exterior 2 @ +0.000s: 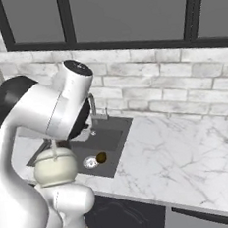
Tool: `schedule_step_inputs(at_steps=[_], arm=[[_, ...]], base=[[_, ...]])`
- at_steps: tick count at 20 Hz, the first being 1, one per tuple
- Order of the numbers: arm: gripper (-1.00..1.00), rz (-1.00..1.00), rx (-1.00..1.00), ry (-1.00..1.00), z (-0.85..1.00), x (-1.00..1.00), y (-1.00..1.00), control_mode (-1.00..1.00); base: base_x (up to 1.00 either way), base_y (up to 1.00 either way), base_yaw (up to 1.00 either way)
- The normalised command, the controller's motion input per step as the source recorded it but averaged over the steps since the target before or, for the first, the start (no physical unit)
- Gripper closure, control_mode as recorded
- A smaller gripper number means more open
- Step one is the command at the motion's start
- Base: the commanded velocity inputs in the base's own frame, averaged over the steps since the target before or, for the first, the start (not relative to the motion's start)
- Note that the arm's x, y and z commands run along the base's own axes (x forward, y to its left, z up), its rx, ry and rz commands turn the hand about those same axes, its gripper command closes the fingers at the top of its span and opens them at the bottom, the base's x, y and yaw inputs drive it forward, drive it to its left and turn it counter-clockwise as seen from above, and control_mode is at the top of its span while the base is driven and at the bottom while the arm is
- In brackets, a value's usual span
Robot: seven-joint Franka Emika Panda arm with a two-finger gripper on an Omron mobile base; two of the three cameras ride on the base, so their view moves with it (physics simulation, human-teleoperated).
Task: Open the cabinet, pick the kettle from the cabinet, and place it in the sink.
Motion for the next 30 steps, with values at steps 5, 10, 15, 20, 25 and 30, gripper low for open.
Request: schedule_step_inputs(at_steps=[5, 10, 15, 20, 25, 30], arm=[[1.0, 0.37, 0.27, -0.01, 0.0, 0.0, -0.01, -1.0], [1.0, 0.4, 0.22, -0.01, 0.0, 0.08, 0.0, -1.0], [1.0, 0.25, 0.12, 0.0, 0.0, 0.24, 0.0, -1.0], [1.0, 0.06, 0.06, 0.0, 0.0, 0.28, 0.02, -1.0], [1.0, 0.0, 0.06, -0.08, -0.1, 0.19, 0.02, -1.0], [1.0, 0.0, 0.16, -0.23, -0.2, 0.19, 0.02, -1.0]], base=[[0.0, 0.0, 0.0], [0.0, 0.0, 0.0], [0.0, 0.0, 0.0], [0.0, 0.0, 0.0], [0.0, 0.0, 0.0], [0.0, 0.0, 0.0]])
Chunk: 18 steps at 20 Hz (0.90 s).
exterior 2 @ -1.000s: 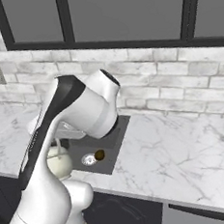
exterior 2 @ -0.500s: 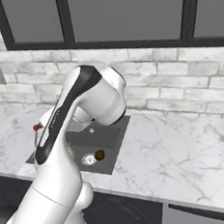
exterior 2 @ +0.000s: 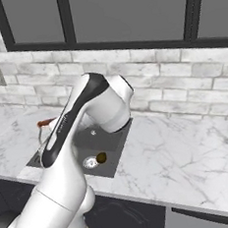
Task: Open the cabinet, pick the kettle from the cabinet, and place it in the sink.
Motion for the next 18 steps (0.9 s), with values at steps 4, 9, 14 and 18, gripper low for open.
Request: schedule_step_inputs(at_steps=[4, 9, 14, 18], arm=[[1.0, 0.0, 0.14, -0.19, -0.19, 0.24, 0.07, -1.0], [1.0, 0.0, 0.11, -0.08, -0.16, 0.3, 0.04, -1.0], [1.0, 0.07, 0.06, 0.0, -0.15, 0.29, 0.02, -1.0], [1.0, 0.14, 0.0, 0.0, -0.23, 0.17, 0.04, -1.0]], base=[[0.0, 0.0, 0.0], [0.0, 0.0, 0.0], [0.0, 0.0, 0.0], [0.0, 0.0, 0.0]])
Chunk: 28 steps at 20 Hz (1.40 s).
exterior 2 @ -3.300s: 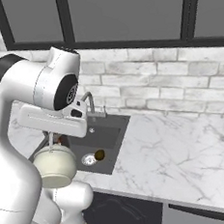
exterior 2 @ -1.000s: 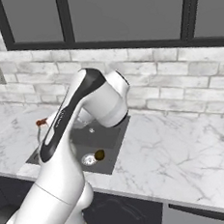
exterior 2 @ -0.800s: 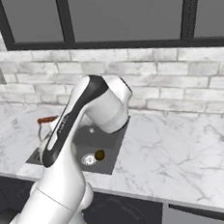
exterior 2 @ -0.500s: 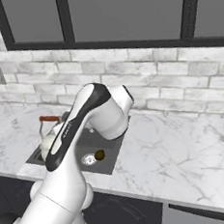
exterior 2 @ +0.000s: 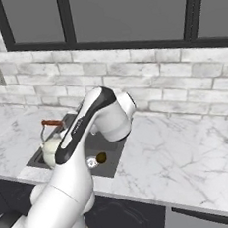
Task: Open the cabinet, pick the kettle from the cabinet, and place it in the sink.
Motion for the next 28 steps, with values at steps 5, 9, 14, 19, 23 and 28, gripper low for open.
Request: schedule_step_inputs(at_steps=[5, 9, 14, 19, 23, 28], arm=[[1.0, 0.19, 0.0, 0.0, -0.18, 0.16, 0.11, -1.0], [1.0, 0.1, 0.0, 0.0, -0.09, 0.27, 0.09, -1.0], [1.0, 0.06, 0.0, -0.02, -0.08, 0.27, 0.07, -1.0], [1.0, 0.04, 0.01, -0.04, -0.15, 0.21, 0.05, -1.0], [1.0, 0.01, 0.05, -0.08, -0.17, 0.21, 0.14, -1.0], [1.0, 0.0, 0.06, -0.06, -0.19, 0.2, 0.16, -1.0]], base=[[0.0, 0.0, 0.0], [0.0, 0.0, 0.0], [0.0, 0.0, 0.0], [0.0, 0.0, 0.0], [0.0, 0.0, 0.0], [0.0, 0.0, 0.0]])
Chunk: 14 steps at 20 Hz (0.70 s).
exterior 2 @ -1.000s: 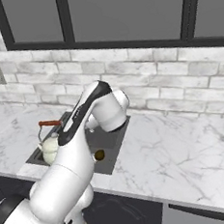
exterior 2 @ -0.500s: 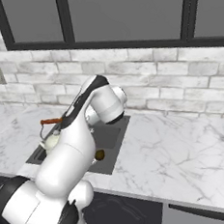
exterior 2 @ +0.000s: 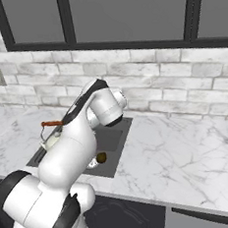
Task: Open the cabinet, pick the kettle from the cabinet, and place it in the sink.
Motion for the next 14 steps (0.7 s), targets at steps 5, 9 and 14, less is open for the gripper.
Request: schedule_step_inputs(at_steps=[5, 9, 14], arm=[[1.0, 0.01, 0.03, -0.06, -0.22, 0.19, 0.12, -1.0], [1.0, 0.04, 0.0, -0.07, -0.23, 0.18, 0.13, -1.0], [1.0, 0.05, 0.0, -0.03, -0.22, 0.23, 0.08, -1.0]], base=[[0.0, 0.0, 0.0], [0.0, 0.0, 0.0], [0.0, 0.0, 0.0]])
